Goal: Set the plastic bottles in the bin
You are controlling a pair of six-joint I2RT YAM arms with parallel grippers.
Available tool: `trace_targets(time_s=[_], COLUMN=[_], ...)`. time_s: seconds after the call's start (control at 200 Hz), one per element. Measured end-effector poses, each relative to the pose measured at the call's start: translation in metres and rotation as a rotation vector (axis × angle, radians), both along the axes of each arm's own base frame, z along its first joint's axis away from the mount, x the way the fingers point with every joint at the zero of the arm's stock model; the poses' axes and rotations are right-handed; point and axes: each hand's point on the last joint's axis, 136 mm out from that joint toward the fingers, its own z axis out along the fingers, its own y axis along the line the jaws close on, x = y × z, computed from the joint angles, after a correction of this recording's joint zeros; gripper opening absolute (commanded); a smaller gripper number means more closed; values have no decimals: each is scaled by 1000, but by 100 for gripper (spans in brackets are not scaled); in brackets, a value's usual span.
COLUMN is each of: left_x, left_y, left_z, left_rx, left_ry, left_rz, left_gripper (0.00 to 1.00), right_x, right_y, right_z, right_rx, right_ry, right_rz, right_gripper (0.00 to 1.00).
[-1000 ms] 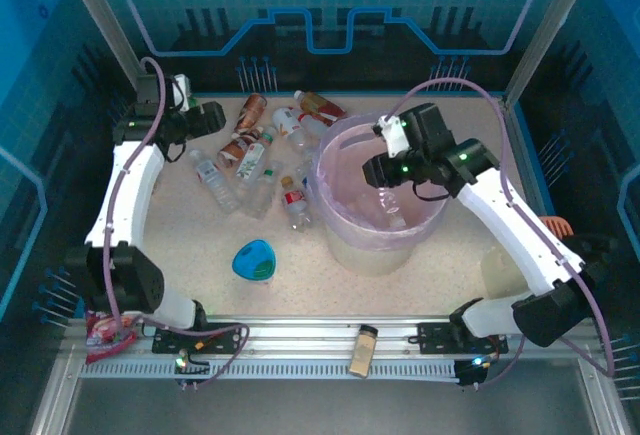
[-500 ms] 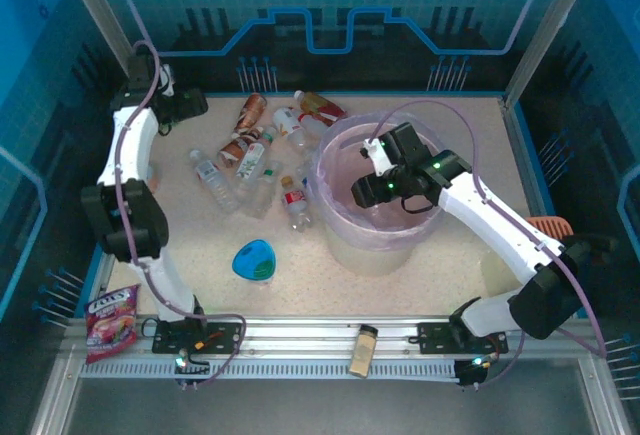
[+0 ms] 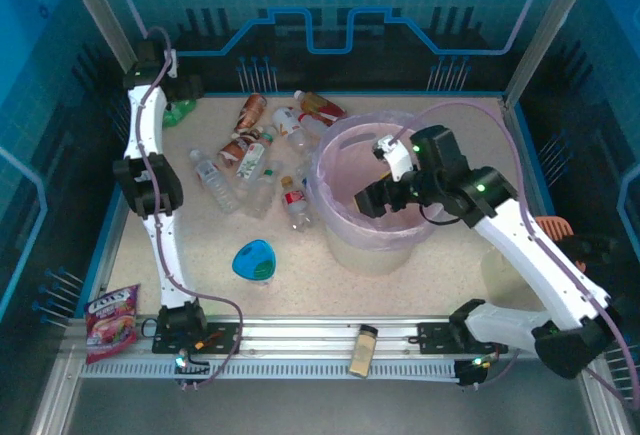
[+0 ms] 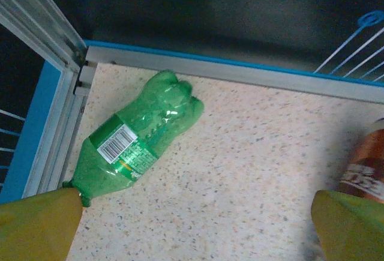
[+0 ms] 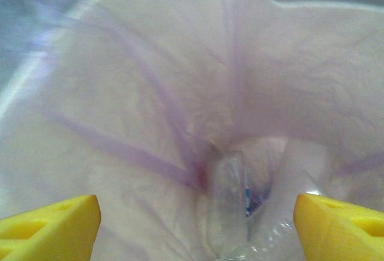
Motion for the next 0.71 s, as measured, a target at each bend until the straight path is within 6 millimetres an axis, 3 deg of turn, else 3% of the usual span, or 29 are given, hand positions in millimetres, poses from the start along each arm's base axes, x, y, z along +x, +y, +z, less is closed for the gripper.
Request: trace_targets(time_s=[0.09,0.23,0.445,0.705], left_x=[-1,2,8,6], left_y=[13,30,38,35], left_z=[-23,-49,-84,-124], left_rx=[-12,-31,-105,-175], left_ry=[31,47,58,107], left_rz=[12,39,89,118], left_gripper=[99,99,99,99], right_x=[-10,-14,-10,-7], right_y=[0,2,1,0], right_z=[22,35,42,35], right_rx=[64,99,105,85], right_ry=[-49,-70,-75,-46], right_rz=[28,41,22,-1], right_gripper=[84,84,83,82])
